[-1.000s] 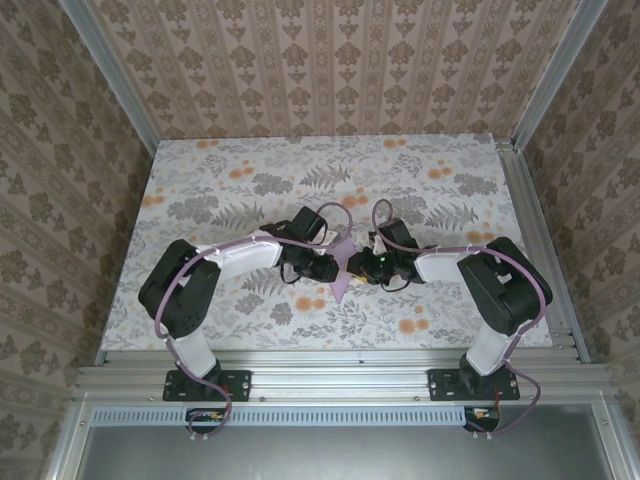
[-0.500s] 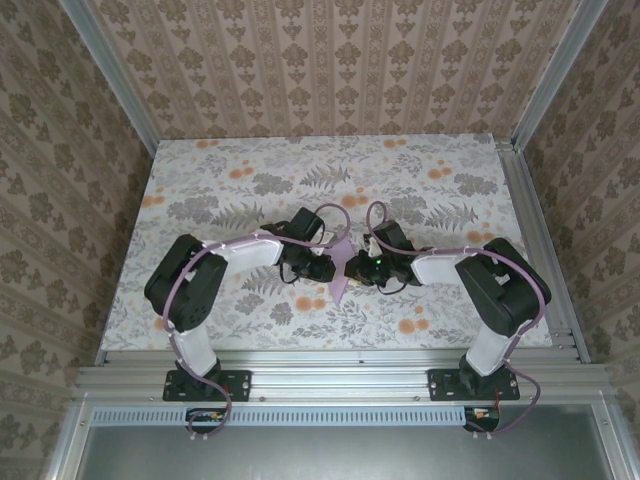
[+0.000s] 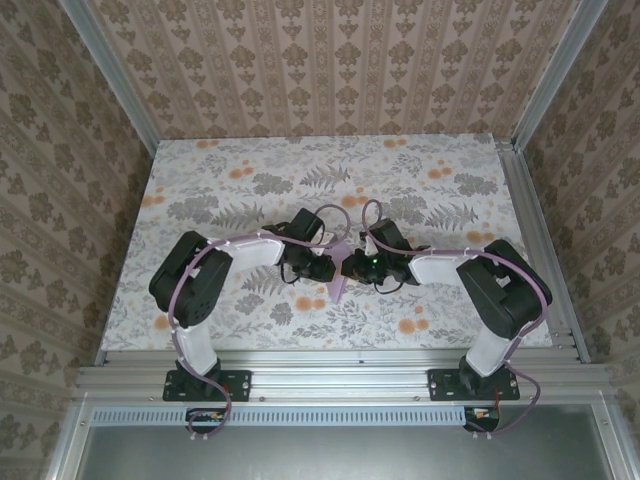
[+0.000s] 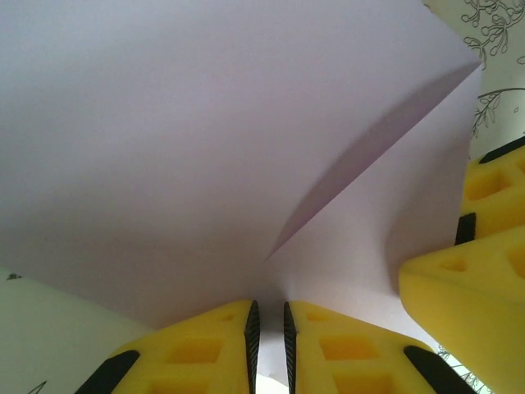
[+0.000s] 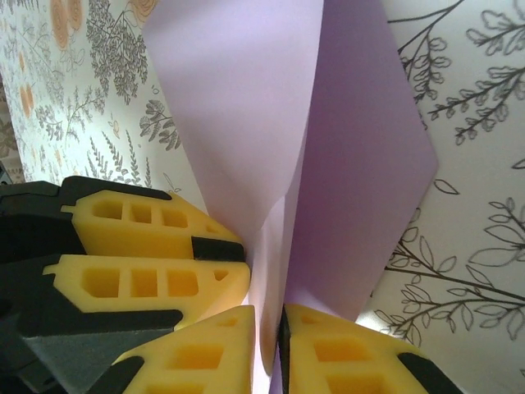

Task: Fold a paper plane with a square sheet of paper (pick it up from the middle)
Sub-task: Third fold the triangle at the center of the table.

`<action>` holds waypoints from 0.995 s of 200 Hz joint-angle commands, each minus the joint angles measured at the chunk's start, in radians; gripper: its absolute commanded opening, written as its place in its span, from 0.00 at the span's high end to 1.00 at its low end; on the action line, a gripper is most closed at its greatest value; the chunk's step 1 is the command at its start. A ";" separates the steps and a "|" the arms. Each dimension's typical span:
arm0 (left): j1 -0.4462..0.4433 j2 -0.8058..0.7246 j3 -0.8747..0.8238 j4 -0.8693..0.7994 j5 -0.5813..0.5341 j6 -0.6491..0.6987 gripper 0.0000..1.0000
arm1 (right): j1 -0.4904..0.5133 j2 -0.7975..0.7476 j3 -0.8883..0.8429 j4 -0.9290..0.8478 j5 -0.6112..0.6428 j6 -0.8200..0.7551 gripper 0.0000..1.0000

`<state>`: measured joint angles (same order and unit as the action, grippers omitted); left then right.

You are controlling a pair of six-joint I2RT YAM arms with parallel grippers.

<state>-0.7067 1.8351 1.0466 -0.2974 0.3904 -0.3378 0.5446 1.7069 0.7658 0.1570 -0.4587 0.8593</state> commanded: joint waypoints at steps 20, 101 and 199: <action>0.009 0.027 -0.022 0.007 0.018 0.025 0.81 | 0.009 -0.040 0.018 -0.065 0.051 -0.041 0.80; 0.022 0.016 -0.051 0.042 0.035 0.021 0.82 | 0.070 -0.013 0.110 -0.223 0.175 -0.165 0.92; 0.050 0.004 -0.092 0.096 0.077 0.011 0.86 | 0.127 0.024 0.168 -0.280 0.241 -0.228 0.98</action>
<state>-0.6647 1.8374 0.9855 -0.1841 0.4866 -0.3370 0.6582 1.7145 0.9092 -0.0902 -0.2382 0.6579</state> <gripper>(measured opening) 0.147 0.067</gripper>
